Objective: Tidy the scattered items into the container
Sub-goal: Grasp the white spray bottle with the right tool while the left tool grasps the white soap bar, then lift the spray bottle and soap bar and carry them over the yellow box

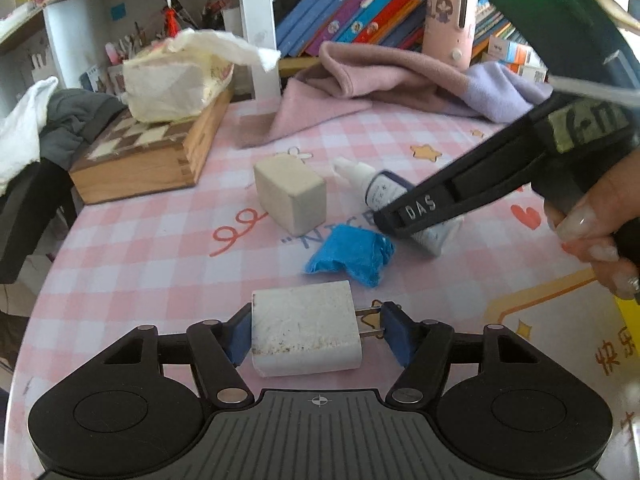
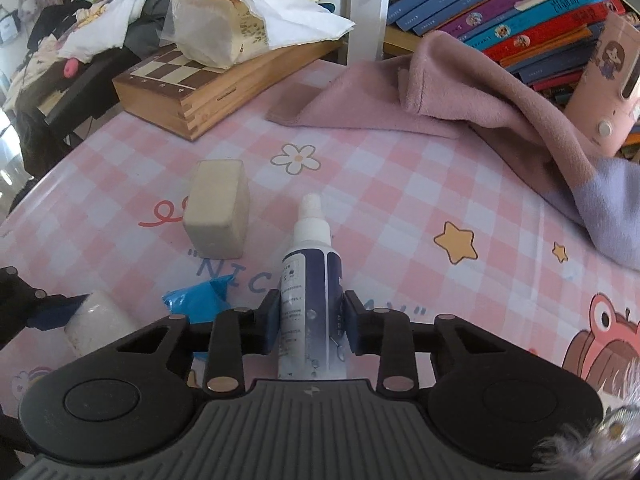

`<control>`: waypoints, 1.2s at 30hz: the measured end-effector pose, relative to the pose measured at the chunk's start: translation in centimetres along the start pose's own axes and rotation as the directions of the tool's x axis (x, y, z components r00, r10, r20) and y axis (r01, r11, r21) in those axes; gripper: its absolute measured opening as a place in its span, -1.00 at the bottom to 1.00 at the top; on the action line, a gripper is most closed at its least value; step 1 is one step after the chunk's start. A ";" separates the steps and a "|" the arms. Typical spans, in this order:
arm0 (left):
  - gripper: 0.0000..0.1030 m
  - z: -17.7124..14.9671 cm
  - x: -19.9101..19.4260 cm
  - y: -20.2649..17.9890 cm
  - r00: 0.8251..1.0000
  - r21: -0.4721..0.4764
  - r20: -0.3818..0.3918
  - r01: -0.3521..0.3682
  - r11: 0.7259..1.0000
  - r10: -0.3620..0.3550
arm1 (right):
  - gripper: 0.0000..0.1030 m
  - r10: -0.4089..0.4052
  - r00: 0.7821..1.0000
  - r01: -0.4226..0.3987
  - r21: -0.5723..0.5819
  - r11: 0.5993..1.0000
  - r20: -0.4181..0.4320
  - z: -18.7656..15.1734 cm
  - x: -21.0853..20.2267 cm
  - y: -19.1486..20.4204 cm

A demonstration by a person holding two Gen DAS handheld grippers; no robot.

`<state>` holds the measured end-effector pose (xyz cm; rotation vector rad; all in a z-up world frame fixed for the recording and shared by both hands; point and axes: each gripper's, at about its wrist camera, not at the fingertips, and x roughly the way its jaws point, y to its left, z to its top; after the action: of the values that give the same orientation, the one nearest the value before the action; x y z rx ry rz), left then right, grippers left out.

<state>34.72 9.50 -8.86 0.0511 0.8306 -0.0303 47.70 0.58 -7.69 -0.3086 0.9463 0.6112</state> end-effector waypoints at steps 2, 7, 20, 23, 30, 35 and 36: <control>0.30 0.0 -0.7 0.1 1.000 -0.006 0.013 0.006 1.000 -0.006 | -0.41 0.001 1.000 -0.001 0.009 1.000 -0.008 -0.2 -0.2 0.2; 0.30 -0.1 -2.9 0.2 0.999 -0.018 0.037 0.031 0.999 -0.030 | -0.41 0.002 0.999 0.001 0.047 0.999 -0.053 -2.0 -1.7 0.8; 0.30 -1.3 -6.7 1.0 0.998 -0.077 0.032 0.056 0.995 -0.054 | -0.39 0.006 0.999 -0.005 0.021 1.000 -0.041 -2.6 -1.6 1.6; 0.30 -1.4 -7.4 1.1 0.998 -0.082 0.038 0.058 0.995 -0.055 | -0.41 0.009 0.999 -0.007 0.034 0.999 -0.040 -2.5 -1.6 1.4; 0.30 -1.3 -9.1 1.4 0.995 -0.105 0.074 0.067 0.992 -0.059 | -0.41 0.017 0.998 -0.022 0.087 0.996 0.062 -3.1 -5.7 1.2; 0.30 -1.1 -10.3 1.2 0.992 -0.096 0.100 0.088 0.991 -0.079 | -0.41 0.042 0.994 -0.056 0.134 0.989 0.102 -4.0 -8.8 1.1; 0.30 -1.1 -10.6 1.2 0.991 -0.095 0.105 0.094 0.991 -0.084 | -0.41 0.047 0.993 -0.063 0.145 0.987 0.109 -4.3 -9.4 1.1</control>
<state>26.80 10.82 -1.76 -0.0807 0.7316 -0.0749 40.13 -3.99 -2.28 -0.1164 0.8957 0.5982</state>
